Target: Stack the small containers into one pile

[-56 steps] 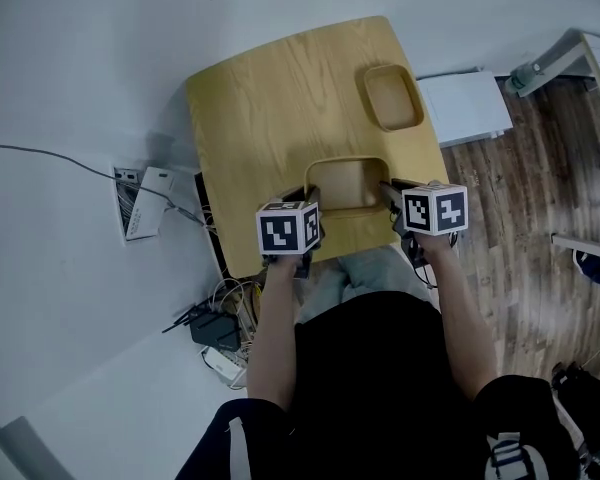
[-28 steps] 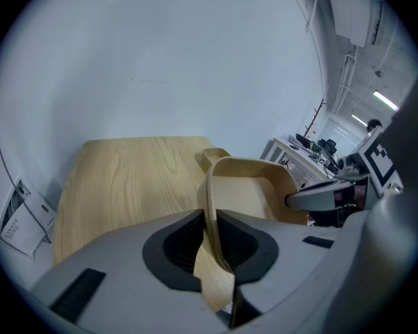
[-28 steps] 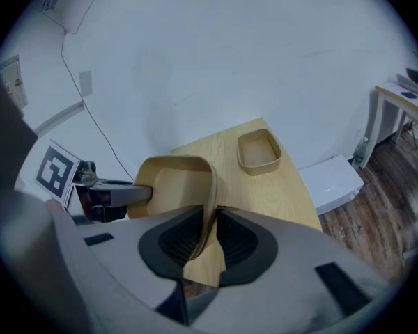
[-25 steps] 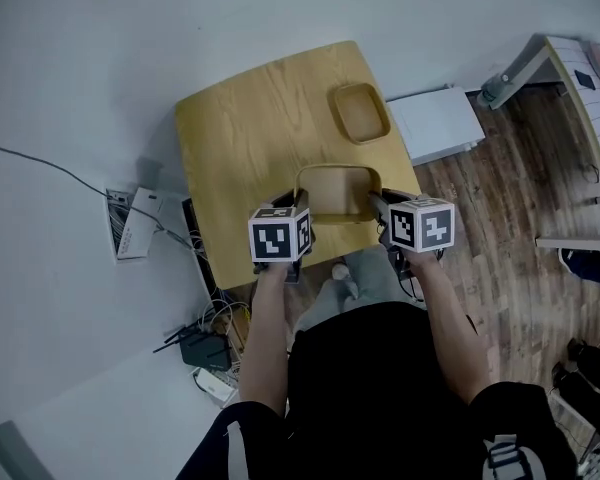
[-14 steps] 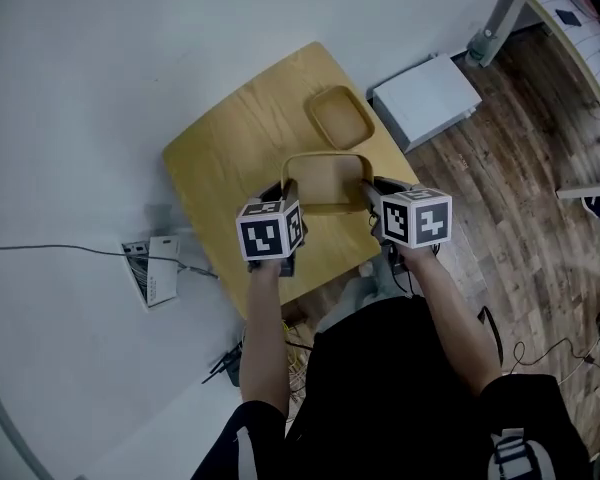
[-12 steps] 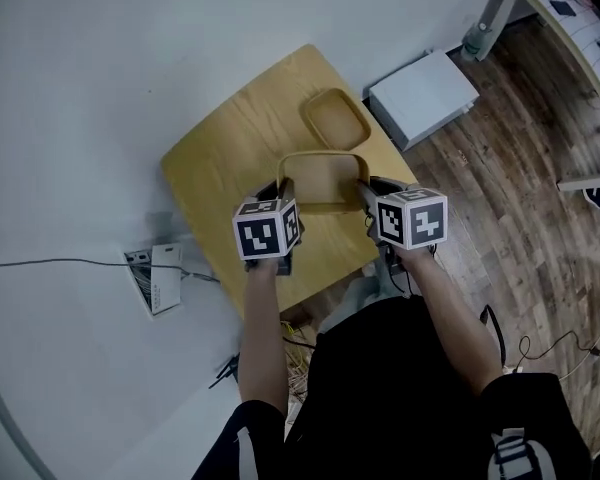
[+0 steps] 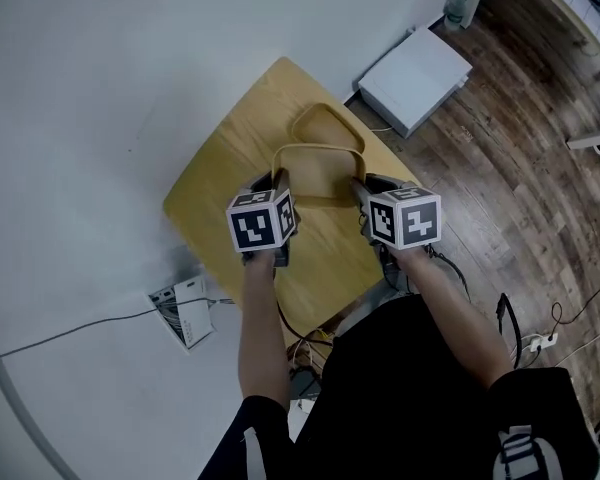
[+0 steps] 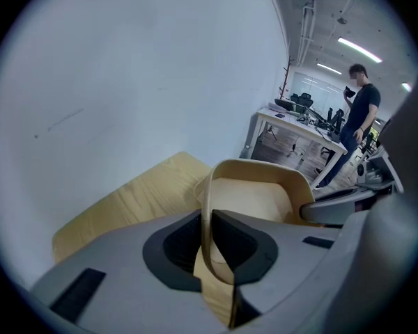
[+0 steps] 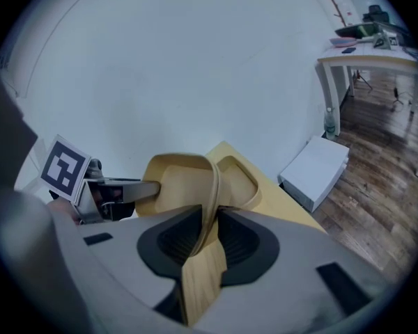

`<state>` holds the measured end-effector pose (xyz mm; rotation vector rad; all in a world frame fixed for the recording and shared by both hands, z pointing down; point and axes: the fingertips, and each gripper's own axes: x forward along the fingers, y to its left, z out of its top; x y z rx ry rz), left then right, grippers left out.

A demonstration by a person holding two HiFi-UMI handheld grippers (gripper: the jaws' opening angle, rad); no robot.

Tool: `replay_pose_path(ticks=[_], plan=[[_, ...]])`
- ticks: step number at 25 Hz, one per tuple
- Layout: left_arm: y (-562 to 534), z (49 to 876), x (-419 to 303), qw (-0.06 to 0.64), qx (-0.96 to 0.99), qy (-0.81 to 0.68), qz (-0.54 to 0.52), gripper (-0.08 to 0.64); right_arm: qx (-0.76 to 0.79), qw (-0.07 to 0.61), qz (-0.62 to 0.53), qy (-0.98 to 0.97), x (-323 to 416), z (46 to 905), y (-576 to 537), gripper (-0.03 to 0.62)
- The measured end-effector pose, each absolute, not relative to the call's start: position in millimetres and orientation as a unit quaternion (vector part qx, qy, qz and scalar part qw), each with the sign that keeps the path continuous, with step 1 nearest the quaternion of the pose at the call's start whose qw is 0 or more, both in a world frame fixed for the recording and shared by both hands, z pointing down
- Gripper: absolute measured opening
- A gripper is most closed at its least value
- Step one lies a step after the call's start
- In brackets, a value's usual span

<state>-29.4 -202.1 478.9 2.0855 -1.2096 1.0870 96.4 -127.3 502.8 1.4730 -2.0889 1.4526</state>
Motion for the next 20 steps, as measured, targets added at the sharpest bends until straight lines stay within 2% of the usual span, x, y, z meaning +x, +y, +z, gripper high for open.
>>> replay_pose_path(ticks=[10,20], plan=[[-266,512,-5,0.245,0.768,-0.397,0.439,0.051,0.512,0.062,0.544,-0.663,99,533,-159,0.096],[-300,541,26,0.236,0.782,-0.345,0.462,0.052,0.509,0.056,0.577,-0.636,108,550,-173,0.110]])
